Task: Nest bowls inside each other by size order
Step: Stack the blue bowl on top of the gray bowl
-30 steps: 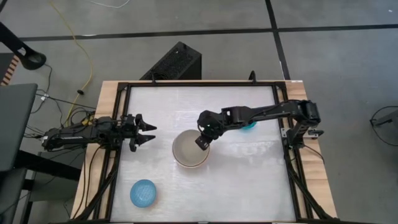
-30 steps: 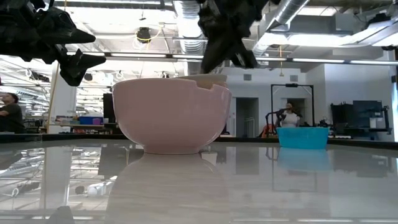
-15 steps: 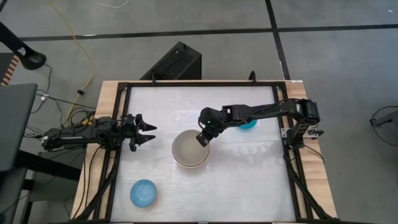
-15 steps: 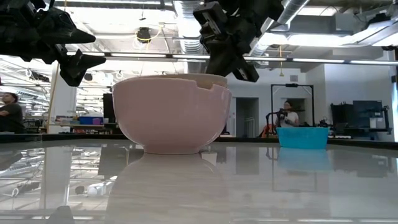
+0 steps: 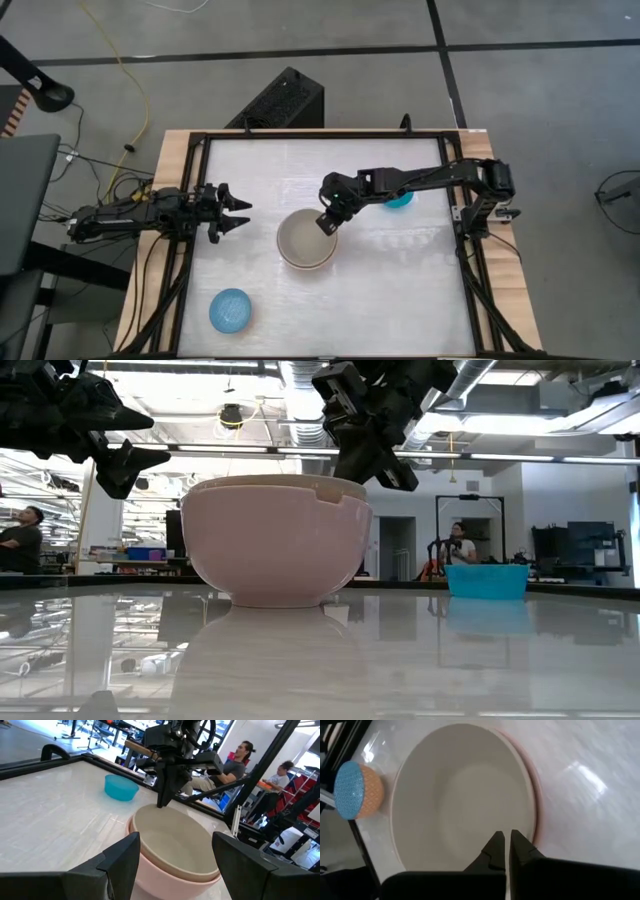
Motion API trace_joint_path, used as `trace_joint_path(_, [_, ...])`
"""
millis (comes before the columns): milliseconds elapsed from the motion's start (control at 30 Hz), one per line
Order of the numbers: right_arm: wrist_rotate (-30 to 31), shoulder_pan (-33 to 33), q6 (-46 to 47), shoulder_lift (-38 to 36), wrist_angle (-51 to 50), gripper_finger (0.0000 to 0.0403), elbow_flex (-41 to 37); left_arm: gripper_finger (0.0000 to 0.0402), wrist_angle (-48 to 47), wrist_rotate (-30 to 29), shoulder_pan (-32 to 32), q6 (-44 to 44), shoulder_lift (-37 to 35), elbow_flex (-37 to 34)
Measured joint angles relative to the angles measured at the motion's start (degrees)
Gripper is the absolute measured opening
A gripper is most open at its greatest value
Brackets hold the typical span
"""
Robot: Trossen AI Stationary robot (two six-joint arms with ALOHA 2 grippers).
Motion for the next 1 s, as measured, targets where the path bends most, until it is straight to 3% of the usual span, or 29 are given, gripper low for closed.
trace_joint_path(300, [-0.4, -1.0, -2.7, -5.9, -0.5, 0.0, 0.1, 0.0238, 0.0, 0.0, 0.0, -1.0, 0.0, 0.0])
trace_joint_path(467, [4.8, -3.2, -4.3, -11.6, -4.6, 0.0, 0.1, 0.0238, 0.0, 0.0, 0.0, -1.2, 0.0, 0.0])
trace_joint_path(800, [22.2, -6.8, 2.0, -18.7, -28.8, 0.0, 0.1, 0.0238, 0.0, 0.0, 0.0, -1.2, 0.0, 0.0])
trace_joint_path(900, [23.2, -7.9, 2.0, -18.0, -31.8, 0.0, 0.1, 0.0238, 0.0, 0.0, 0.0, -1.2, 0.0, 0.0])
trace_joint_path(1000, [20.6, -8.1, 2.0, -16.7, -28.3, 0.0, 0.1, 0.0238, 0.0, -0.3, 0.0, -1.2, 0.0, 0.0])
